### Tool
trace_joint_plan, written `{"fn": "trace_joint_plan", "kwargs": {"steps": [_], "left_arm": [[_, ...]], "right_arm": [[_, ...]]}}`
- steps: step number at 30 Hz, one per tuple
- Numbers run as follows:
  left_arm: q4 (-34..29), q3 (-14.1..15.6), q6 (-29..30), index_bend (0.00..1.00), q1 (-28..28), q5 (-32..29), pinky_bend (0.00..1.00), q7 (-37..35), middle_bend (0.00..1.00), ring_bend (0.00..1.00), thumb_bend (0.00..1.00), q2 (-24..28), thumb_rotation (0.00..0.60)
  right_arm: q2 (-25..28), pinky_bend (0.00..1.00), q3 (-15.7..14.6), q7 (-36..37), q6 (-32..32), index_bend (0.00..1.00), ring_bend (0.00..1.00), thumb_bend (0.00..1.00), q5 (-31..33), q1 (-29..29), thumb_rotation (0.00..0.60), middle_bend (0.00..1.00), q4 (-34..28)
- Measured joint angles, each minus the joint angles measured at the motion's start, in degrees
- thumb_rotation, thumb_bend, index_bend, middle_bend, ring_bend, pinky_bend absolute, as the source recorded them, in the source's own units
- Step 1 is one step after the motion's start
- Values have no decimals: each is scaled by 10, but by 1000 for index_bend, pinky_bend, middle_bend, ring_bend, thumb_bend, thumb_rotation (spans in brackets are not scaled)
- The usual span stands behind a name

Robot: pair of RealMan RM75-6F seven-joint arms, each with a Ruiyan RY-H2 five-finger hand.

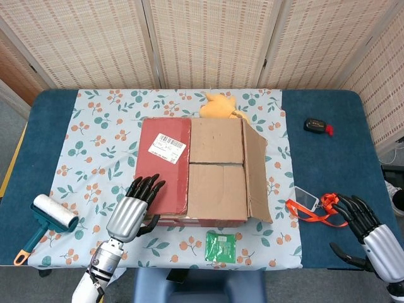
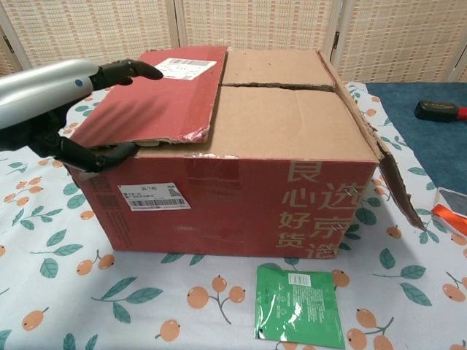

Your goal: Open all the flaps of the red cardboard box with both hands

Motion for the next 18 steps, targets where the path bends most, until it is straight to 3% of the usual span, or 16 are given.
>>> {"fn": "trace_joint_plan", "kwargs": {"steps": [13,18], "left_arm": [[-18,18,31,0,-19,-4,0,34,0,0,482,-20,600],[-8,20,43,0,-22,-5,0,41,0,0,384,-31,600]], "right_arm": [[0,0,0,2,9,0,0,368,-4,-6,600,0,3],[0,0,-3,0,10,0,0,367,-16,-6,600,0,5]]}}
